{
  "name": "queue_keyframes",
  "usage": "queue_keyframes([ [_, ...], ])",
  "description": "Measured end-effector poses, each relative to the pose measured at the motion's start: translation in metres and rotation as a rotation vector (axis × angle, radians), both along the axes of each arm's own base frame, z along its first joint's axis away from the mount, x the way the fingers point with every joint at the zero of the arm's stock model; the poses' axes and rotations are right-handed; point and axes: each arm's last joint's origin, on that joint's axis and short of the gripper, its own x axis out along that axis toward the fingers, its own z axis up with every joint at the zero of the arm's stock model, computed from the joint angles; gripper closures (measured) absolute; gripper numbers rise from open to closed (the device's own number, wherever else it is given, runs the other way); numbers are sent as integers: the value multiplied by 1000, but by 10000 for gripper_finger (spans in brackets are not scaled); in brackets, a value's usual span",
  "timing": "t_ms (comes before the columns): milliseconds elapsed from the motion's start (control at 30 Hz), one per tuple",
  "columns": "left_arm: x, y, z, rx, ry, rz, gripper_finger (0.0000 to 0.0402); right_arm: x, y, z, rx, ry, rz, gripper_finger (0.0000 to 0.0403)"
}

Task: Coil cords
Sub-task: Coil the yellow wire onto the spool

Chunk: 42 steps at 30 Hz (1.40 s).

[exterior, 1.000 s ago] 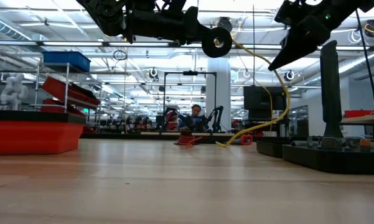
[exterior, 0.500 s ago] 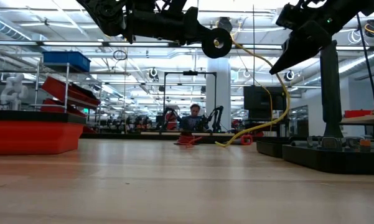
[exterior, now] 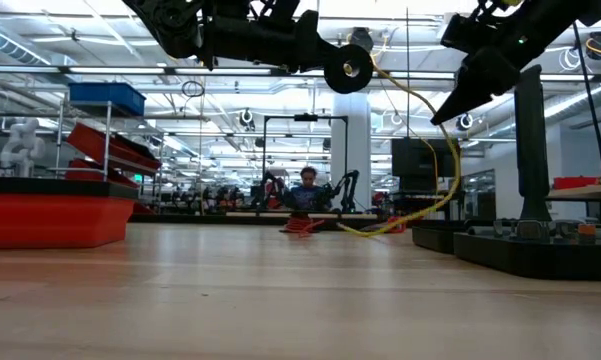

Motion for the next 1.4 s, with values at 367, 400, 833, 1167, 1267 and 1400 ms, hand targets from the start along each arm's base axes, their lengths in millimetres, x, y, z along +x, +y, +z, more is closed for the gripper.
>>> queue_keyframes([
  [367, 12, 0, -4, -75, -252, 74, 401, 54, -17, -12, -97, -280, -115, 402],
  [400, 13, 1, -7, -74, -254, 76, 401, 59, -18, -16, -94, -285, -110, 402],
  [833, 22, 2, -28, -82, -201, 86, 401, 79, -29, -30, -83, -295, -128, 403],
  [1167, 20, 0, -20, -114, -284, 11, 401, 69, -39, -35, -43, -213, -192, 403],
  [1267, 20, 0, -20, -111, -290, 22, 401, 71, -39, -37, -23, -222, -179, 403],
  [1400, 20, 3, -17, -93, -302, 58, 401, 77, -39, -36, -3, -281, -153, 403],
])
